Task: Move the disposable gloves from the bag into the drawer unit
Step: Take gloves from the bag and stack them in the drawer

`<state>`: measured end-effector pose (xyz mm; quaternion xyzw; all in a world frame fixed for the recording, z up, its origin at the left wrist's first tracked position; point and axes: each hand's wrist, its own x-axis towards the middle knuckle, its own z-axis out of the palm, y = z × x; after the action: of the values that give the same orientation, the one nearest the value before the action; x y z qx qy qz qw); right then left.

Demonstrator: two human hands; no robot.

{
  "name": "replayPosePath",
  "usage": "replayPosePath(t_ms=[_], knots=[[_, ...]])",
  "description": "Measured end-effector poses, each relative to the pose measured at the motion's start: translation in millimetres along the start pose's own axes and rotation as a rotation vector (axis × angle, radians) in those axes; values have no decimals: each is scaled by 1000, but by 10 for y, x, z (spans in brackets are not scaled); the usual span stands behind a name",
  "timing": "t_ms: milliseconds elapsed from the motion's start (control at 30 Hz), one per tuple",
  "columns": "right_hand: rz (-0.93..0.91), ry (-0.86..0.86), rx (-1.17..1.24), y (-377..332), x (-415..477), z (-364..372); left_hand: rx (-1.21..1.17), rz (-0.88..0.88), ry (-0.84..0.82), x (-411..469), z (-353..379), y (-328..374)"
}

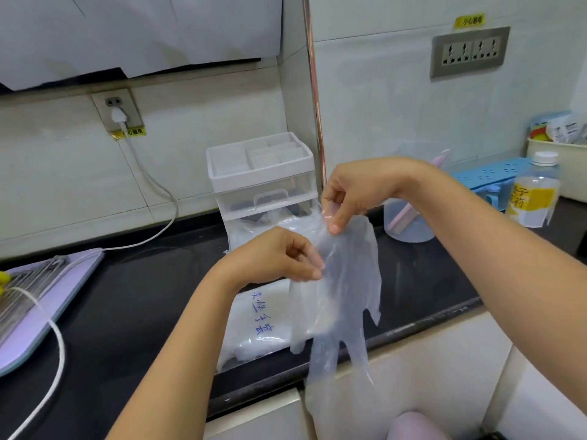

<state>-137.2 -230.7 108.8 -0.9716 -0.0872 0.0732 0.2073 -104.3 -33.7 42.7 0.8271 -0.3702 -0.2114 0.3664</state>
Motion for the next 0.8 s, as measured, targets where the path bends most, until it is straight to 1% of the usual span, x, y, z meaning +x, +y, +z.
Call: replayPosePath(t_ms=[33, 100, 167, 233, 333, 367, 433, 500, 567, 600, 700, 800], knots=[[3, 18, 10, 15, 70, -30, 48, -36, 10, 1, -37, -50], [1, 64, 145, 43, 237, -106, 161, -91, 101, 52, -152, -116], [-10, 151, 301, 72, 420, -193, 221, -108, 259, 174, -327, -127], [-46, 303, 330, 86, 570, -286, 248, -93, 478, 311, -550, -88], [-184, 549, 394, 41, 689, -419, 350, 33, 897, 382, -898, 48], [-236, 620, 404, 27, 681, -446, 375, 93, 1006, 352, -974, 105], [-331, 725, 411, 1, 608, -454, 445, 211, 1135, 238, -1026, 196], [-391, 750, 432, 19, 513, -389, 565, 297, 1160, 99, -947, 216], [-375, 696, 427, 86, 467, -269, 644, 317, 1102, 20, -793, 118], [-343, 647, 418, 139, 475, -200, 638, 298, 1049, 14, -711, 37], [-232, 458, 373, 279, 570, -16, 559, 148, 858, 150, -577, -200], [-136, 375, 233, 344, 733, 123, 548, -23, 687, 367, -597, -349]])
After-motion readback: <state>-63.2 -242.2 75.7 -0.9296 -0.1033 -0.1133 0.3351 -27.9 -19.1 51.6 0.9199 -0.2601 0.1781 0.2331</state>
